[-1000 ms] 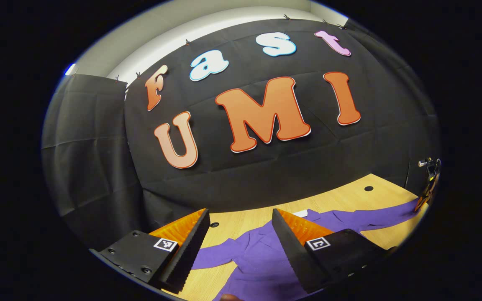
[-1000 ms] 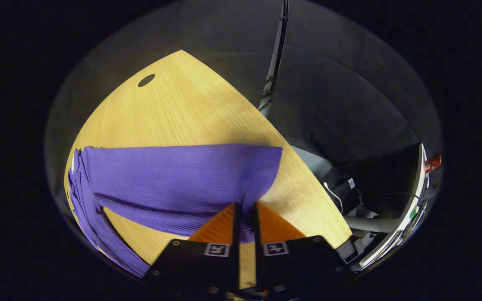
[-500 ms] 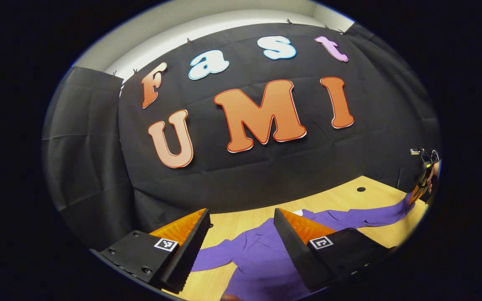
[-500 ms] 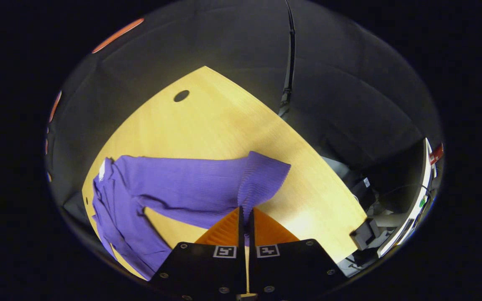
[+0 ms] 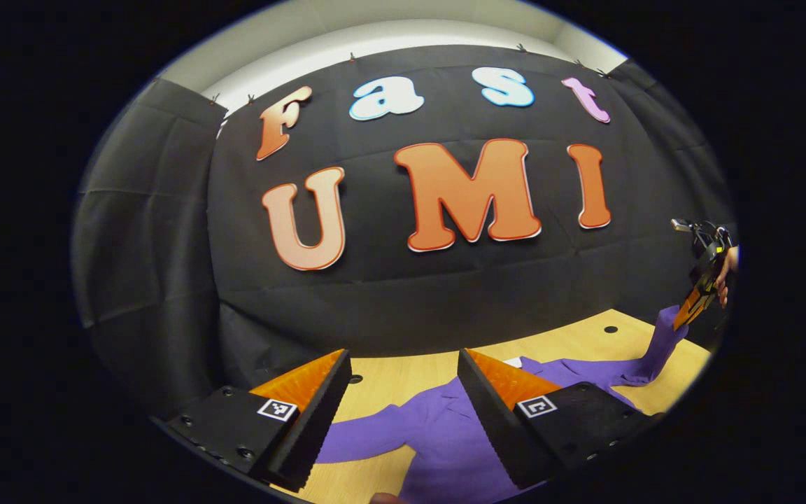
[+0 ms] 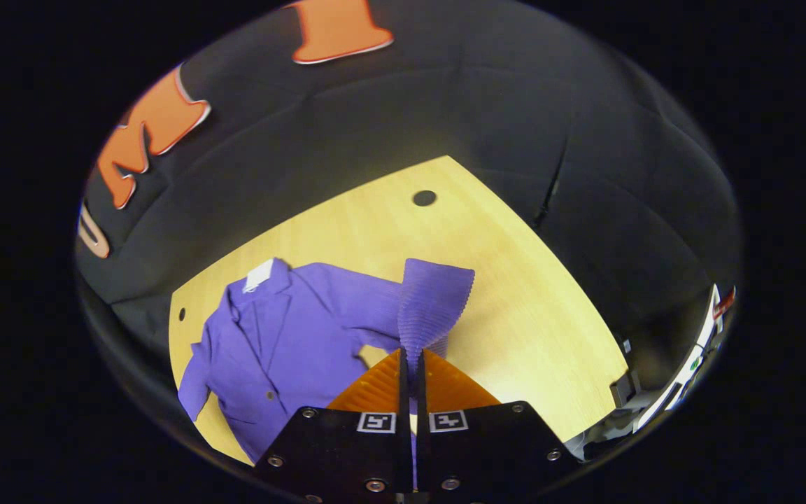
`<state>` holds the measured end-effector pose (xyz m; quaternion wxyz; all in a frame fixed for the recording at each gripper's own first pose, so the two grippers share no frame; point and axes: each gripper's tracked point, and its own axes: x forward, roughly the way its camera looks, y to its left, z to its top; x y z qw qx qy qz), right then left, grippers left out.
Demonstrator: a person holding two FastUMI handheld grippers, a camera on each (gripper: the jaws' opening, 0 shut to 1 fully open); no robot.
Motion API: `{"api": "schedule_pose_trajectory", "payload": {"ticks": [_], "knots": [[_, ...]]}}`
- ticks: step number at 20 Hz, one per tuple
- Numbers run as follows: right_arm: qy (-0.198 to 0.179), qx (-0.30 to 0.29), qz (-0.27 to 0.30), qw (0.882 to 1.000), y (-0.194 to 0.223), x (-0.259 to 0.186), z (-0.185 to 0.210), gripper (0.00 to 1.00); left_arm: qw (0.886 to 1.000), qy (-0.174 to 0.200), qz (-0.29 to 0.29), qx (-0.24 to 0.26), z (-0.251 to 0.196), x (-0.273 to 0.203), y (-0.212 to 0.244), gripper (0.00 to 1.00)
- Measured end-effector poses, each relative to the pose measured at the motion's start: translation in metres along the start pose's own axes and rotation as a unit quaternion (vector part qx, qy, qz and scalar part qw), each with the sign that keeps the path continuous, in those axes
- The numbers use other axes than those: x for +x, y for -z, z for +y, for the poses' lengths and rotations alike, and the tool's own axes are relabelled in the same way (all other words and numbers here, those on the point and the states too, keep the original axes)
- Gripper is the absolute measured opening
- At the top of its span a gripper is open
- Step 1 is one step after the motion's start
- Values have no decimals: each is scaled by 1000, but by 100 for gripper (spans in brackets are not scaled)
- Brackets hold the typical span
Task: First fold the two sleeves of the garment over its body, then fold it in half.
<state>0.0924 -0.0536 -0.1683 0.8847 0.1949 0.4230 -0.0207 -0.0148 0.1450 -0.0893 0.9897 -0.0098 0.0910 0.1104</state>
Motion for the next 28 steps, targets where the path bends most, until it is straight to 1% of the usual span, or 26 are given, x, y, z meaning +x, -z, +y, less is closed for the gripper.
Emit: {"api": "schedule_pose_trajectory", "payload": {"ticks": [4, 7, 12, 14, 17, 21, 24, 26, 28], "knots": [[-34, -57, -2, 998, -7, 4, 72, 3, 999, -38, 6, 11, 50, 1, 12, 98], [-63, -93, 0, 994, -5, 6, 129, 3, 998, -67, 13, 12, 83, 0, 24, 98], [-108, -155, 16, 982, 13, 4, 210, 3, 994, -108, 32, 15, 126, -8, 45, 98], [-127, -171, 18, 977, 14, 5, 239, 3, 992, -119, 39, 20, 140, -9, 52, 98], [-143, -201, 23, 969, 26, 9, 280, 2, 990, -130, 44, 29, 157, -8, 58, 98], [-162, -210, 39, 963, 51, 19, 320, 3, 989, -134, 59, 29, 172, 0, 72, 98], [-171, -215, 51, 960, 69, 25, 342, 3, 989, -127, 67, 34, 175, 8, 73, 98], [-170, -213, 56, 960, 79, 29, 349, 2, 989, -126, 69, 35, 180, 14, 80, 98], [-177, -195, 54, 963, 84, 26, 360, 5, 989, -126, 75, 31, 185, 17, 86, 98]]}}
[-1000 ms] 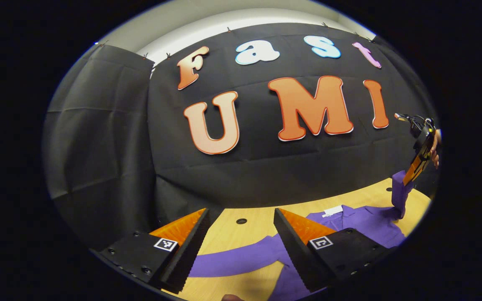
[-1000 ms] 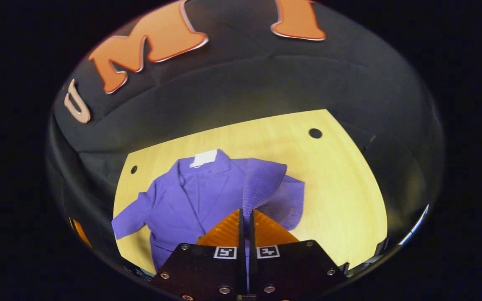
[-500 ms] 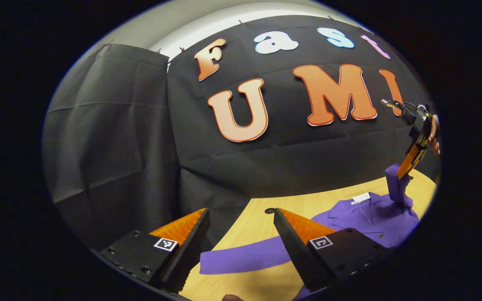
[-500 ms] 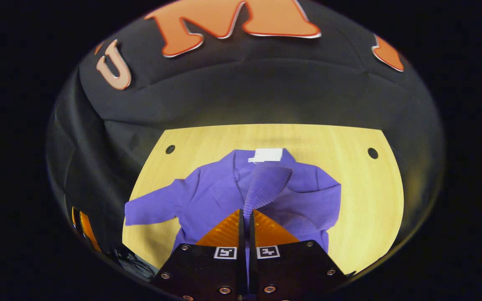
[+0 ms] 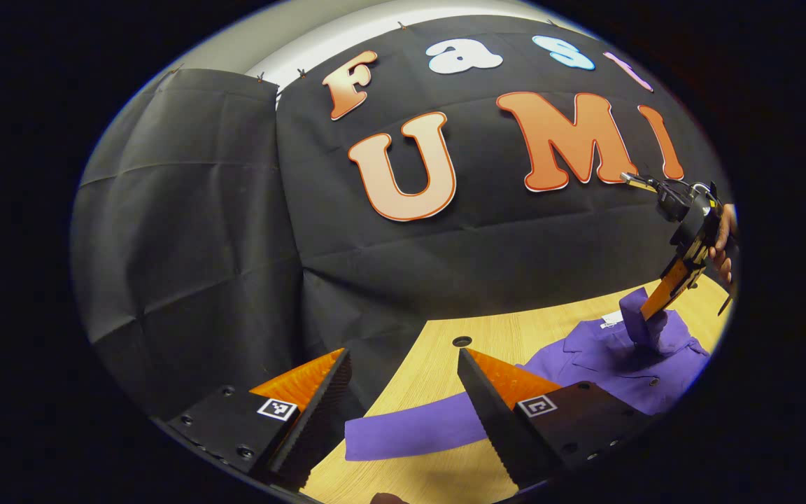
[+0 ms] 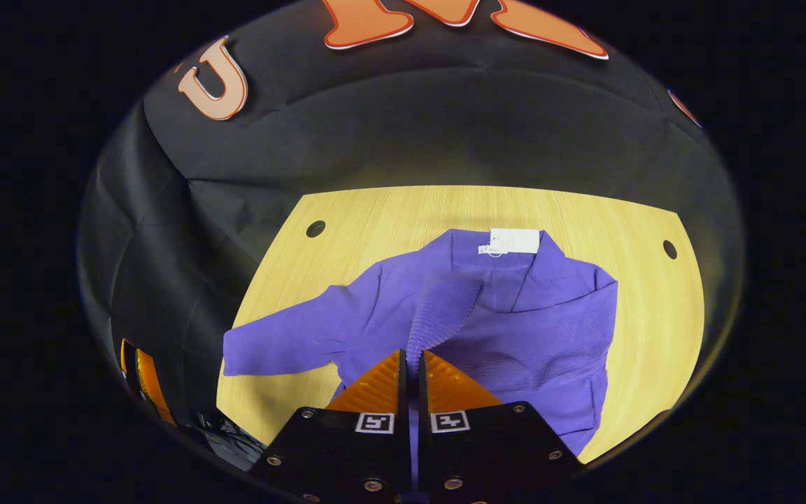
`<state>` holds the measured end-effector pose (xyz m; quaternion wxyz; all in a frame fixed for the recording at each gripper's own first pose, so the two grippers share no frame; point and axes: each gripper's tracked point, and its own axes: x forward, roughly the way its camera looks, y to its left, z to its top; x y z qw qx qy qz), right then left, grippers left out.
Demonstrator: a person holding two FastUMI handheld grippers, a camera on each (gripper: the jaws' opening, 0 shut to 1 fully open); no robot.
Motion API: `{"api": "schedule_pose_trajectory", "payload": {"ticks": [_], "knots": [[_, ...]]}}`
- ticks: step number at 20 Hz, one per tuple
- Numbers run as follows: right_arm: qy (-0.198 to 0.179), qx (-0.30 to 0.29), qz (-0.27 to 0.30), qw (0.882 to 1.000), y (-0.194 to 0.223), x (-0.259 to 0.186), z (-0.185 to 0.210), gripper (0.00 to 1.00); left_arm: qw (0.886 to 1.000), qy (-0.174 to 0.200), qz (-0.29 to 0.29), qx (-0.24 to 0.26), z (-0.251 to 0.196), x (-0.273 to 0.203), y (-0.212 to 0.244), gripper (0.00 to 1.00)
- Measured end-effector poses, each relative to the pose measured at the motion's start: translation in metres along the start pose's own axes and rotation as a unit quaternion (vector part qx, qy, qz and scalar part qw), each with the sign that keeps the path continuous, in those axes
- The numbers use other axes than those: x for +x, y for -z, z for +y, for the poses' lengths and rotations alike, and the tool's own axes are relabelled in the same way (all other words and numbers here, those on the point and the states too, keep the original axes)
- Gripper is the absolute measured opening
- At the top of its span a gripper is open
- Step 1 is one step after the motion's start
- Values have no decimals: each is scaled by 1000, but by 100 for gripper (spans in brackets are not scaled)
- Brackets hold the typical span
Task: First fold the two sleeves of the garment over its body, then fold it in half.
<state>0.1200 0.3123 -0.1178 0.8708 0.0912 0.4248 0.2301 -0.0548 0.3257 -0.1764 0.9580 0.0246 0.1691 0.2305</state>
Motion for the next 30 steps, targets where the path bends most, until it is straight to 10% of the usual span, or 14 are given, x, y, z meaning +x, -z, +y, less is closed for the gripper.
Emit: {"api": "schedule_pose_trajectory", "payload": {"ticks": [6, 8, 15, 30], "knots": [[-47, 16, -16, 999, 6, -15, 34, 14, 999, 7, 37, -26, 17, 24, 26, 98], [-39, 11, -38, 998, 5, -26, 30, 42, 998, 6, 56, -42, 29, 35, 39, 98], [34, -20, -179, 983, -17, -94, -19, 92, 960, 30, 231, -155, 37, 75, 136, 99], [117, -8, -254, 960, -2, -193, -125, 95, 854, 13, 493, -166, 42, 101, 268, 100]]}}
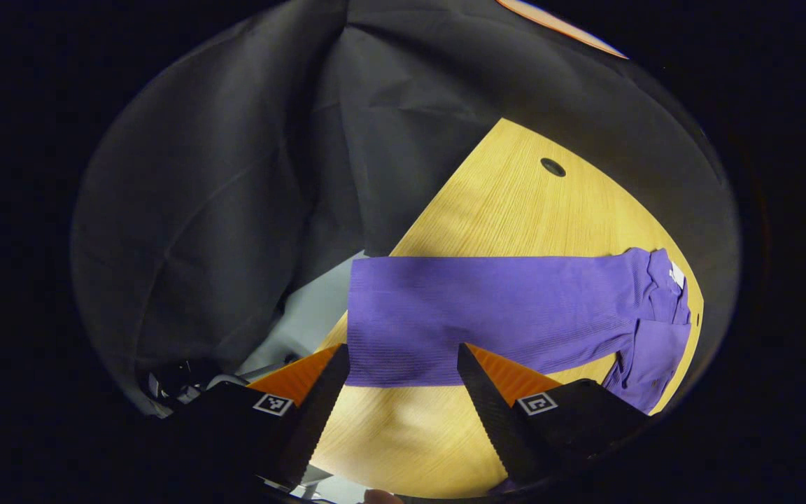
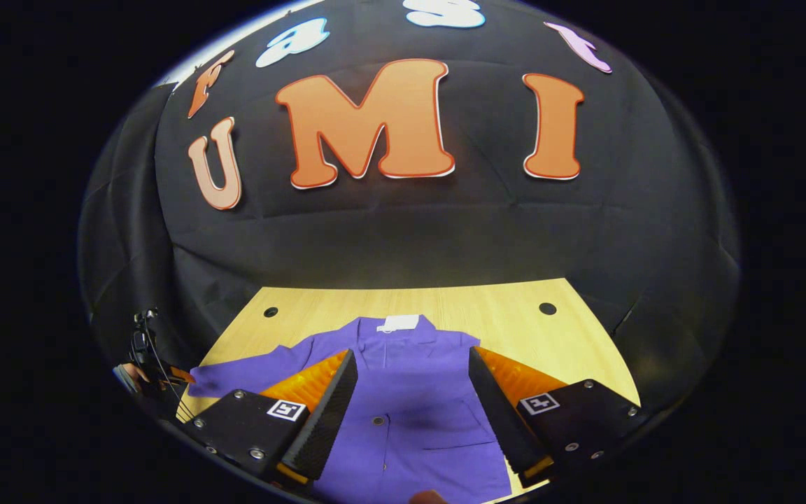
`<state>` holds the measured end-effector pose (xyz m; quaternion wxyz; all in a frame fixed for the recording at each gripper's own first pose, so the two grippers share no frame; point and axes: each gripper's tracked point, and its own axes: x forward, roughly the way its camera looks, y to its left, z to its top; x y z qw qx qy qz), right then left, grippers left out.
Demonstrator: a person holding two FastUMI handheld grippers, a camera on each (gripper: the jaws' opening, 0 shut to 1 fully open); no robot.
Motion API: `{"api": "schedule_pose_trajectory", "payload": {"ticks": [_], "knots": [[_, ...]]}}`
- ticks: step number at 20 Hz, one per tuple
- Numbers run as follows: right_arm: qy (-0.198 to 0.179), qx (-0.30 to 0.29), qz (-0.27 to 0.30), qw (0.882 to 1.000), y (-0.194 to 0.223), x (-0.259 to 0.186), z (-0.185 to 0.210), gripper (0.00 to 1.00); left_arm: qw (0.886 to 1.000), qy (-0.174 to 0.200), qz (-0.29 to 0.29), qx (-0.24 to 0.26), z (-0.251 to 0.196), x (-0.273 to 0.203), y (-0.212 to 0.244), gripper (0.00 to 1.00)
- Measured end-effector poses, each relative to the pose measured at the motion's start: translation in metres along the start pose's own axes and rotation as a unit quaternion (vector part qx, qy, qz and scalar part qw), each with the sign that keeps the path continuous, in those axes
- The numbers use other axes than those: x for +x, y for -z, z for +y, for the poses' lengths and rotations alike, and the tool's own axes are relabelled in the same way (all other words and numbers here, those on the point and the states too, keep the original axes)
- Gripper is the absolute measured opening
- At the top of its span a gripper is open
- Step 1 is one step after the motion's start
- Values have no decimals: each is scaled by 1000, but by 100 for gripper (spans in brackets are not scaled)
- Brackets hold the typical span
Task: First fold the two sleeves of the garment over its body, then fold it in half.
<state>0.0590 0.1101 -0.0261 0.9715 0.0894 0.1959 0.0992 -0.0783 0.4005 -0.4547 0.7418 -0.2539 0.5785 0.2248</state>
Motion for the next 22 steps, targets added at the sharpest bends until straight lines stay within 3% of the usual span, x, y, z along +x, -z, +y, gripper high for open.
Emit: {"api": "schedule_pose_trajectory", "payload": {"ticks": [5, 9, 12, 16, 19, 22], "knots": [[12, -15, 10, 1000, 14, -10, -22, 95, 999, 1, 51, -5, 9, 24, -6, 100], [-7, -29, -10, 1000, 8, -22, -21, 95, 996, 17, 84, -14, 5, 37, 5, 100], [1, -29, -6, 1000, 7, -22, -30, 95, 995, 11, 98, -25, 6, 42, 8, 100], [-12, -31, -13, 999, -2, -26, -28, 95, 994, -7, 109, -4, 9, 43, 8, 100], [-5, -39, -11, 999, -4, -25, -35, 95, 993, -13, 120, 16, 10, 46, 8, 74], [-8, -44, -6, 999, -1, -21, -36, 95, 993, -4, 119, 19, -3, 46, 6, 26]]}}
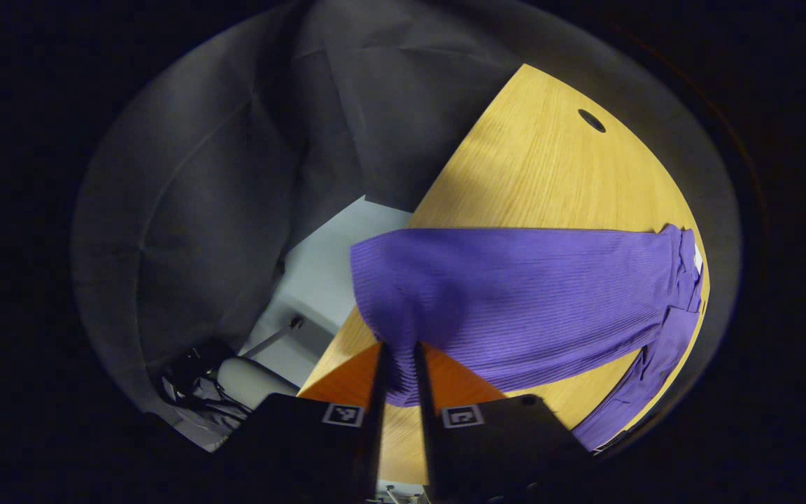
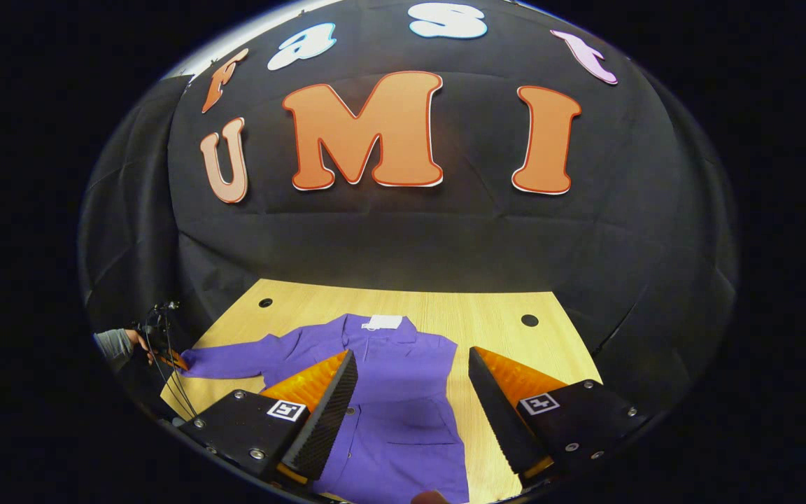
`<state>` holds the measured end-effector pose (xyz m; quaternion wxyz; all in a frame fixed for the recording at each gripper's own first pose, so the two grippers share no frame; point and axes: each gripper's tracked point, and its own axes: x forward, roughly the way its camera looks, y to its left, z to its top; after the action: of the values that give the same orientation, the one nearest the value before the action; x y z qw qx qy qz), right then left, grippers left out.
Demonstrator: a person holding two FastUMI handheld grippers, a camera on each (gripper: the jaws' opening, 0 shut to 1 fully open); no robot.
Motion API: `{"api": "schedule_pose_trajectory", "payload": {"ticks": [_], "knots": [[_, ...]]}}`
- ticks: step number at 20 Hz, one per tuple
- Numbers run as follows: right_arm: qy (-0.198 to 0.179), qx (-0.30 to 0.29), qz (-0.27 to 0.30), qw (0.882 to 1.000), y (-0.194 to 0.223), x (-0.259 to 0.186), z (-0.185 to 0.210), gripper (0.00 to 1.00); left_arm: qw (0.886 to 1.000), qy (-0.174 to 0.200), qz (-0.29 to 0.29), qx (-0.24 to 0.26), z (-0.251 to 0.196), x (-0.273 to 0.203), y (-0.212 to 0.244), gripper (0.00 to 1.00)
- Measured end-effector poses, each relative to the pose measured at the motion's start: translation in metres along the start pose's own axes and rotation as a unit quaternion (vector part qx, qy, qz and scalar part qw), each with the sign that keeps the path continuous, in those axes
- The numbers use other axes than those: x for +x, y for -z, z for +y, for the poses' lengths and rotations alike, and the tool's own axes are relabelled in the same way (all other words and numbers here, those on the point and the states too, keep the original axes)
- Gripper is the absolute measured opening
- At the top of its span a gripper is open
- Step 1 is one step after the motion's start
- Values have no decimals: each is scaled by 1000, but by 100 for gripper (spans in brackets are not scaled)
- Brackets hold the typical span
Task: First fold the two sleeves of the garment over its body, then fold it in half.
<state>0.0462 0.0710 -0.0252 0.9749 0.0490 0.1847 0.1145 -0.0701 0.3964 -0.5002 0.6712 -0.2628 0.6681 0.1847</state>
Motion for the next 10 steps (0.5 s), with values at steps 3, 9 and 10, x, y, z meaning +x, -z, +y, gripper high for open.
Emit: {"api": "schedule_pose_trajectory", "payload": {"ticks": [3, 9, 10], "knots": [[-2, -8, 8, 1000, 3, 1, -1, 95, 1000, 25, 1, -9, -17, -9, 4, 14], [-10, -13, 4, 1000, -1, 7, -4, 95, 992, 78, -62, 75, -81, -72, -10, 9], [-14, -12, 6, 1000, -2, 8, -3, 95, 989, 88, -72, 90, -98, -88, -11, 9]]}}
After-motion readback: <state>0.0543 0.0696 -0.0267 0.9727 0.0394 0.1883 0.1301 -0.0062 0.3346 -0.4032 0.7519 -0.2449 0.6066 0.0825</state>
